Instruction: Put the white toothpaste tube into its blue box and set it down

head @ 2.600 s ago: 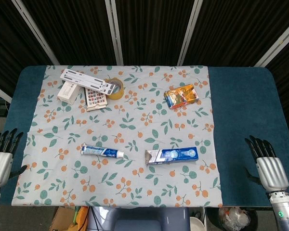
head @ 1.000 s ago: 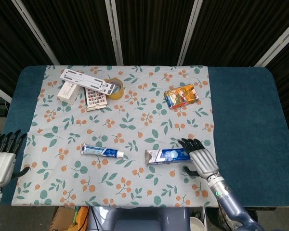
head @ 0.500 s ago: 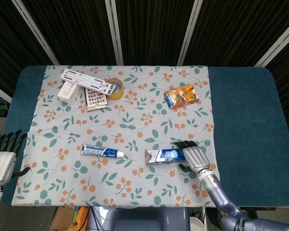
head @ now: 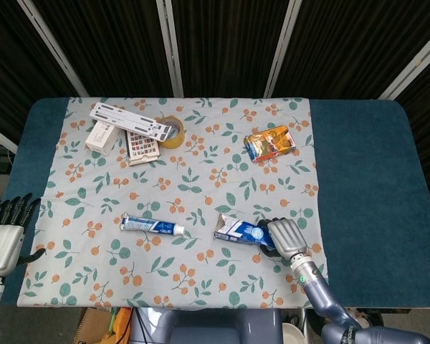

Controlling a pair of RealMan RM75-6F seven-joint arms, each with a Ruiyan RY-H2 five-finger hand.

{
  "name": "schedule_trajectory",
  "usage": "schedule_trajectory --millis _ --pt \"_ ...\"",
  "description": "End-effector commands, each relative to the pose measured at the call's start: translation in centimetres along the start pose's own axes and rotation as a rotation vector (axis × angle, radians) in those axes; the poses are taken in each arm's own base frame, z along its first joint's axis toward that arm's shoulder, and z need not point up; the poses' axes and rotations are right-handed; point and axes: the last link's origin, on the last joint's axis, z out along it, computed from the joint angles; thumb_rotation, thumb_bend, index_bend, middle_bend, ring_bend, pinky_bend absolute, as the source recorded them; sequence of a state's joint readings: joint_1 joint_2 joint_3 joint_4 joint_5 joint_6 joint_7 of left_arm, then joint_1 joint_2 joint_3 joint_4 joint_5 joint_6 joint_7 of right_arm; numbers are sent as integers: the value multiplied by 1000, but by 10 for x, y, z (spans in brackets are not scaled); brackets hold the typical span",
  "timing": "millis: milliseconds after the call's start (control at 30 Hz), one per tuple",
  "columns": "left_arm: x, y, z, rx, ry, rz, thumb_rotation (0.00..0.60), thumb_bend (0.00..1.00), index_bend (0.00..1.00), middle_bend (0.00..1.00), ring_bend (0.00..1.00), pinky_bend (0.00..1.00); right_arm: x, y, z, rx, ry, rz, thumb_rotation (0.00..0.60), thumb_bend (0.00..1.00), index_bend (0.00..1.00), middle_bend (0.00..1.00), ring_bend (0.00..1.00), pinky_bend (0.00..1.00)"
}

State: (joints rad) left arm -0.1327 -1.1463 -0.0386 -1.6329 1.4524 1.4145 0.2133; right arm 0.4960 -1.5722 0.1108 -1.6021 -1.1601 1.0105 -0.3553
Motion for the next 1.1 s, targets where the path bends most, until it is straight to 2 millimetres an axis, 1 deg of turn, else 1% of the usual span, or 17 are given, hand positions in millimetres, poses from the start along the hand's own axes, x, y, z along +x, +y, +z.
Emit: schedule_trajectory --millis 33,100,133,200,300,433,500,533,633,700,767,833,867,967,1100 --pt "0 0 0 2 0 -1 600 0 0 0 0 6 5 -1 -6 5 20 29 600 329 434 491 422 416" --pt "0 -1 0 3 -2 1 600 0 0 0 0 6 14 -1 -13 13 41 43 600 328 434 491 422 416" --pt "-1 -1 0 3 -4 6 600 0 0 0 0 6 29 1 -26 19 88 55 600 329 434 491 422 416" --pt "-1 0 1 5 -6 10 600 0 0 0 0 6 41 5 -42 28 110 65 600 329 434 491 422 416" --pt "-1 1 3 11 -7 7 600 0 4 0 0 8 52 11 -59 34 135 82 600 328 434 491 422 416" --pt "-1 4 8 14 -11 -2 600 0 25 0 0 10 61 18 -74 35 164 100 600 329 434 491 422 416" --pt "-2 8 12 4 -23 3 600 1 35 0 0 27 66 23 -81 31 180 109 600 328 435 491 422 416" --pt "-3 11 16 -5 -31 13 600 4 43 0 0 54 68 25 -84 30 188 113 600 328 434 491 422 416" --pt "-4 27 34 -54 -47 75 600 23 72 32 33 178 75 32 -92 31 211 124 600 328 434 491 422 416" --pt "-5 38 44 -84 -46 101 600 41 94 82 86 246 76 36 -94 31 214 118 600 328 434 491 422 416" --pt "-8 55 57 -131 -47 129 600 55 133 161 160 320 77 40 -94 31 215 100 600 328 435 491 422 416" --pt "-11 73 70 -177 -54 149 600 67 184 220 210 371 77 42 -95 34 218 94 600 328 434 491 422 416" --pt "-12 80 74 -195 -58 155 600 71 208 245 225 384 77 42 -94 35 219 95 600 328 434 491 422 416" --pt "-20 105 89 -251 -91 163 600 76 233 293 244 388 79 42 -94 40 227 105 600 328 434 491 422 416" --pt "-33 133 104 -301 -141 181 600 95 269 327 270 408 81 44 -93 39 235 115 600 329 434 491 423 416"
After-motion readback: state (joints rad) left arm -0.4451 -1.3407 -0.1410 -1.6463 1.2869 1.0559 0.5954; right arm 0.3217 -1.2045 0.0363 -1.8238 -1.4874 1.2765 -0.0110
